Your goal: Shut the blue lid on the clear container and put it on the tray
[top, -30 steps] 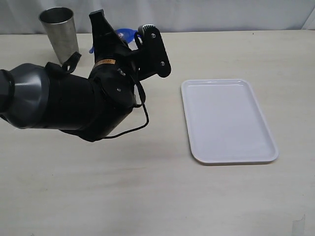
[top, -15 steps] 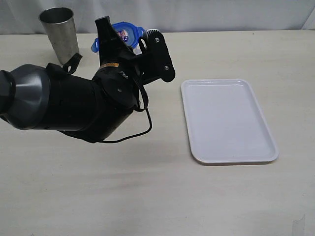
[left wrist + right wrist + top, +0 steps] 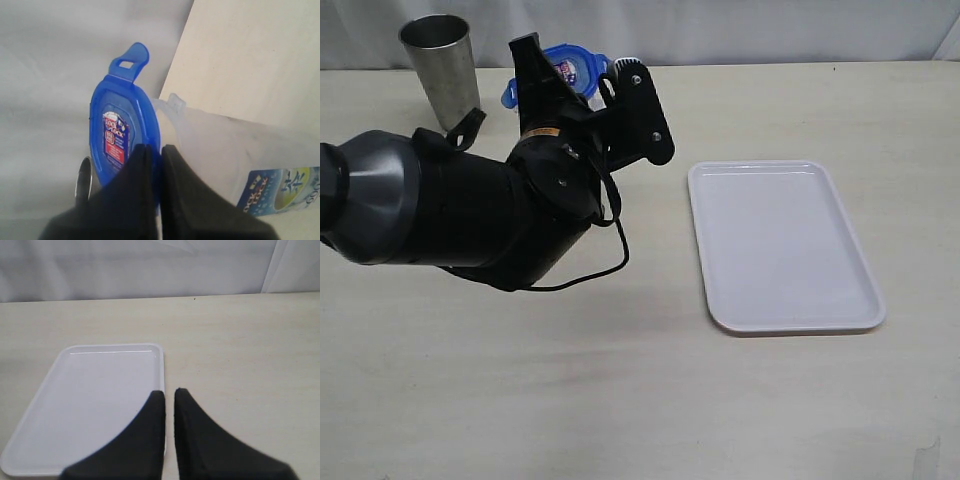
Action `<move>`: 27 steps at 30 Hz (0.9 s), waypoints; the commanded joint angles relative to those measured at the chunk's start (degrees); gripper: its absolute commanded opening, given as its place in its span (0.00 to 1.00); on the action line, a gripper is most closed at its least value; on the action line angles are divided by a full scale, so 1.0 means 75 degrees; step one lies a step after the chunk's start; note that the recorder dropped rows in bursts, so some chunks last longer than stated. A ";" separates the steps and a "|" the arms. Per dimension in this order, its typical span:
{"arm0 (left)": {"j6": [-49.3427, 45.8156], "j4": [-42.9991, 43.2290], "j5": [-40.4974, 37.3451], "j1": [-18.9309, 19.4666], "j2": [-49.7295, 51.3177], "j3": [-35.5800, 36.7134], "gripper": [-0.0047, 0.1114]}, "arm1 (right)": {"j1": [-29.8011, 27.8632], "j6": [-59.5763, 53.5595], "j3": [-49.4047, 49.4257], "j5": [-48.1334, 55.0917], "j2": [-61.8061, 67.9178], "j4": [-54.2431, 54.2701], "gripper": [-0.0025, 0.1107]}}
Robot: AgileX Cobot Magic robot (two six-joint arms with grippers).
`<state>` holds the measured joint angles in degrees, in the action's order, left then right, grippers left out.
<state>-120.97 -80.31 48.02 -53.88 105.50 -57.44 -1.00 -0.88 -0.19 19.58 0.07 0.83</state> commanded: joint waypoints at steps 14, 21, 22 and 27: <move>-0.0230 -0.0149 -0.0132 -0.0016 -0.0046 0.0016 0.04 | -0.0021 0.0001 0.0026 0.0010 -0.0009 0.0026 0.08; -0.0230 -0.0149 -0.0119 -0.0016 -0.0046 0.0016 0.04 | -0.0021 0.0001 0.0026 0.0010 -0.0009 0.0026 0.08; -0.0230 -0.0149 -0.0119 -0.0016 -0.0046 0.0016 0.04 | -0.0021 0.0001 0.0026 0.0010 -0.0009 0.0026 0.08; -0.0230 -0.0149 -0.0119 -0.0016 -0.0046 0.0016 0.11 | -0.0021 0.0001 0.0026 0.0010 -0.0009 0.0026 0.08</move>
<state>-120.97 -80.39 47.61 -53.88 105.50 -57.44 -1.00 -0.88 -0.19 19.58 0.07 0.83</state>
